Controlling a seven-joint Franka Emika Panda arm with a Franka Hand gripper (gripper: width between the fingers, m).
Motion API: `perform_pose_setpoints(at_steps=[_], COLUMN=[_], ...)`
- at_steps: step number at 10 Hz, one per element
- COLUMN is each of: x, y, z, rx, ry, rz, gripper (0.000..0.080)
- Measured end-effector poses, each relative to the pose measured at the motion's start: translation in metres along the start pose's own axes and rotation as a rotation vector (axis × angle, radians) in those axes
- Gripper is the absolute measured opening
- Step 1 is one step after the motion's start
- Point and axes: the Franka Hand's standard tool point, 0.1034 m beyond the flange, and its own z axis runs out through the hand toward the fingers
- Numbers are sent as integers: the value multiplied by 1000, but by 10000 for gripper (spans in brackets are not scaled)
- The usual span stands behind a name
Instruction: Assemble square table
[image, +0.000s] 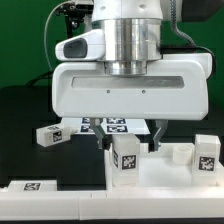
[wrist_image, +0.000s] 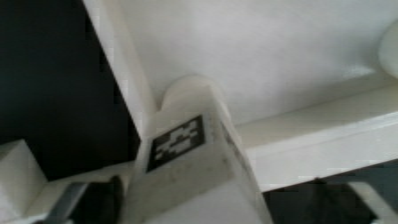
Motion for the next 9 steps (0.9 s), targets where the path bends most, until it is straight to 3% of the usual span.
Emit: perform_pose_setpoints(at_steps=[1, 2, 4, 7, 8, 9], x=[0, 0, 0, -1, -3, -3], y=[0, 2, 3, 3, -1, -4], z=[0, 1, 1, 1, 3, 3], rx=[1, -2, -4, -24, -16, 10], ry=[0, 0, 0, 10, -5, -7], rz=[62, 155, 307, 812, 1050, 1306], gripper=[420, 289, 289, 289, 288, 288])
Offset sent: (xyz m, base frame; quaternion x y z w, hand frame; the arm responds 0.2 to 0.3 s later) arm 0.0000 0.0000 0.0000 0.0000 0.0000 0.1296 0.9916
